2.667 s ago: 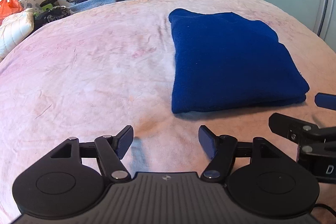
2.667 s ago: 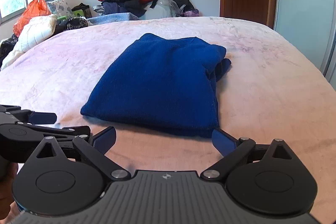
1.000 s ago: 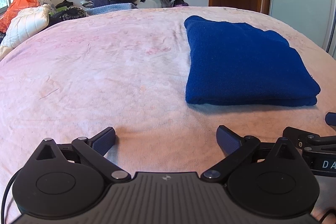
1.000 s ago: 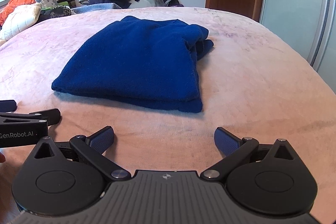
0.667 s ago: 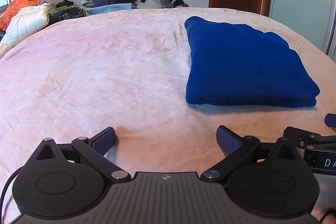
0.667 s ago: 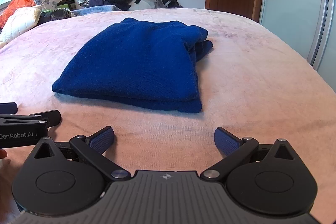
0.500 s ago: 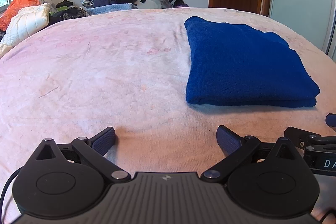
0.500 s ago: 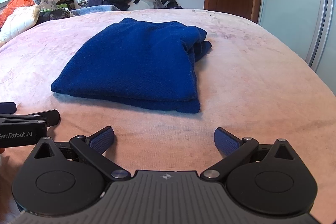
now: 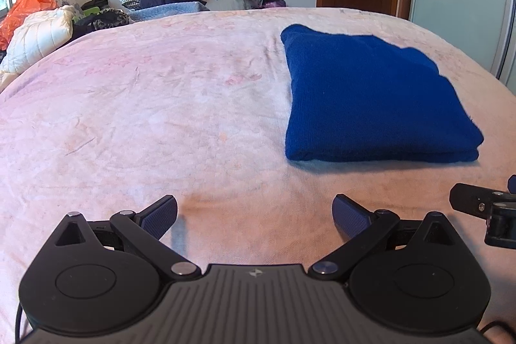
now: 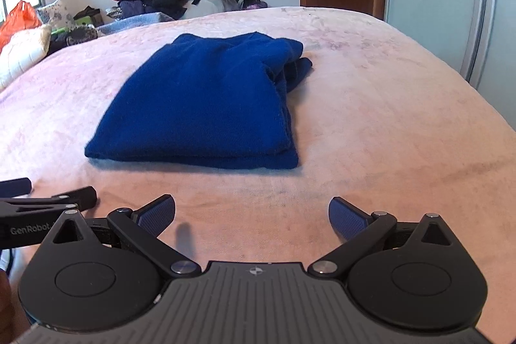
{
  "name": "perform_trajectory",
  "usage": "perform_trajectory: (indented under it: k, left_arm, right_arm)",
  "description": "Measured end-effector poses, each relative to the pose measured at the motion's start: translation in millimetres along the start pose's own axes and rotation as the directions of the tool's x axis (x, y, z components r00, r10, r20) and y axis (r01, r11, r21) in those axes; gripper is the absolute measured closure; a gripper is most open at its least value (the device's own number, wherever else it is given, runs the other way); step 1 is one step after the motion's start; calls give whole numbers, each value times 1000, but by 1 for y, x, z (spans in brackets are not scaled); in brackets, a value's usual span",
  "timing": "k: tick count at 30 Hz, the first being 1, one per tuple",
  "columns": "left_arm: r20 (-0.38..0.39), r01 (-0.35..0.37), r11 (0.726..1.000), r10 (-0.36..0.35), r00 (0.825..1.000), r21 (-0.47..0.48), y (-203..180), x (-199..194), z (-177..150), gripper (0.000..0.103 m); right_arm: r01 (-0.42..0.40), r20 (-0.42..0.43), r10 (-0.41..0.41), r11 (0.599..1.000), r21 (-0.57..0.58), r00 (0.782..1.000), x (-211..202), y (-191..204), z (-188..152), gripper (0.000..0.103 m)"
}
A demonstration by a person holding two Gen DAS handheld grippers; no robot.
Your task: Fold small clothes
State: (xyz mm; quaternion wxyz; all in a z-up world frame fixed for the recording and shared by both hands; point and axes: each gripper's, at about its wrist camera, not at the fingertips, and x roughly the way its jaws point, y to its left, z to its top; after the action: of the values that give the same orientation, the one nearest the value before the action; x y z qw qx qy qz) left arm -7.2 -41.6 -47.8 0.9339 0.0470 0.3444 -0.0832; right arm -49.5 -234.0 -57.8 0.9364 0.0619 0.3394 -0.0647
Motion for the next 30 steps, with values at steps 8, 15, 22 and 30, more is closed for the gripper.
perform_trajectory:
  k: [8,15,22,30]
  left_arm:
    - [-27,1,1000,-1,1000,-10,1,-5,5,0]
    - [-35,-15,1000,14,999,-6,1,-3,5,0]
    - [-46,-14,1000,14,999,-5,0,-1,3,0]
    - [-54,-17,1000,18,998,12,-2,1,2,0]
  right_arm:
    - [7,2,-7,1000,-23,1000,-6,2,3,1]
    - [8,11,-7,999,-40,1000,-6,6,2,1]
    - [0,10,0,999,-52,1000,-1,5,-3,1]
    - [-1,7,1,998,-65,1000,2,9,-4,1]
